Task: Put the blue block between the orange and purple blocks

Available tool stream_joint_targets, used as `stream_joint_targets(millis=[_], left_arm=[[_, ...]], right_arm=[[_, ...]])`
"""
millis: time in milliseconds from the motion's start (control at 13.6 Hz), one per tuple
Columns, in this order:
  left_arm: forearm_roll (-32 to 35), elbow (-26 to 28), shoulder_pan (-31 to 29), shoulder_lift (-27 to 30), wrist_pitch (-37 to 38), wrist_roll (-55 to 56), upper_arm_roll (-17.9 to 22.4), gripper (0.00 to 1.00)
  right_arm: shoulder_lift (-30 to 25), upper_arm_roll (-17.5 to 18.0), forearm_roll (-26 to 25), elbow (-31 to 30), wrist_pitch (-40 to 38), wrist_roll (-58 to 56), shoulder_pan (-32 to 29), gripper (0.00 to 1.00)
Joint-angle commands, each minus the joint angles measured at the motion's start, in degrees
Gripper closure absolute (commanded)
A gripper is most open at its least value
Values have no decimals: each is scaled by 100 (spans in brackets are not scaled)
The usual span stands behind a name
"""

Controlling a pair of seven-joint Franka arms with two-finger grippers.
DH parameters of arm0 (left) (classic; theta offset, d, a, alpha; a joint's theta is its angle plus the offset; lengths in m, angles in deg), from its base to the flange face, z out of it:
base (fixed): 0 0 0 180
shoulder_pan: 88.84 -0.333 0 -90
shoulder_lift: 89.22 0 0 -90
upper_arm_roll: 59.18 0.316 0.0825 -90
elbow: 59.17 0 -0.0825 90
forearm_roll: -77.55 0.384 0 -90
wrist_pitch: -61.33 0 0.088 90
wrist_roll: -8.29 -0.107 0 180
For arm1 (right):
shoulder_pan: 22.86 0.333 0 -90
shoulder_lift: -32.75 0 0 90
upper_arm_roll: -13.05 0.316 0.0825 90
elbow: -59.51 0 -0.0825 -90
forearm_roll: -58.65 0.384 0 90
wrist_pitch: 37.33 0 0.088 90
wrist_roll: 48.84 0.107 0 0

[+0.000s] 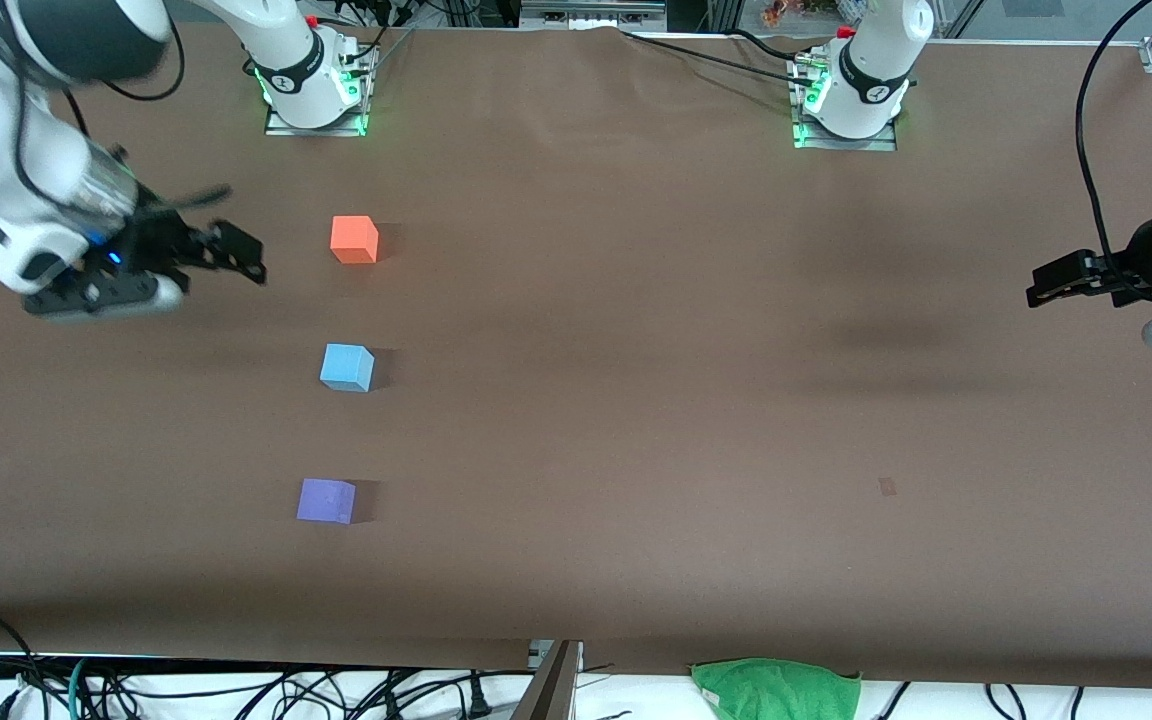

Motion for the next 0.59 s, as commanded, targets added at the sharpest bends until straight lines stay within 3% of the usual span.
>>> stream_joint_targets(millis=[0, 221, 295, 442, 516], left_arm=[[-62, -170, 30, -67, 71, -46, 24, 0], [-62, -170, 30, -67, 71, -46, 33, 0], [-62, -170, 30, -67, 71, -46, 33, 0], [-62, -170, 30, -76, 71, -46, 33, 0], [-62, -170, 30, -76, 71, -46, 33, 0]], right_arm=[[-255, 56, -287, -129, -110, 79, 2, 0], [-194, 82, -506, -42, -101, -26, -85, 0], [-185, 283, -498, -41, -110, -53, -373, 0], [-159, 1168, -498, -24, -110, -44, -1294, 0], [-159, 1277, -507, -15, -101, -35, -1420, 0]])
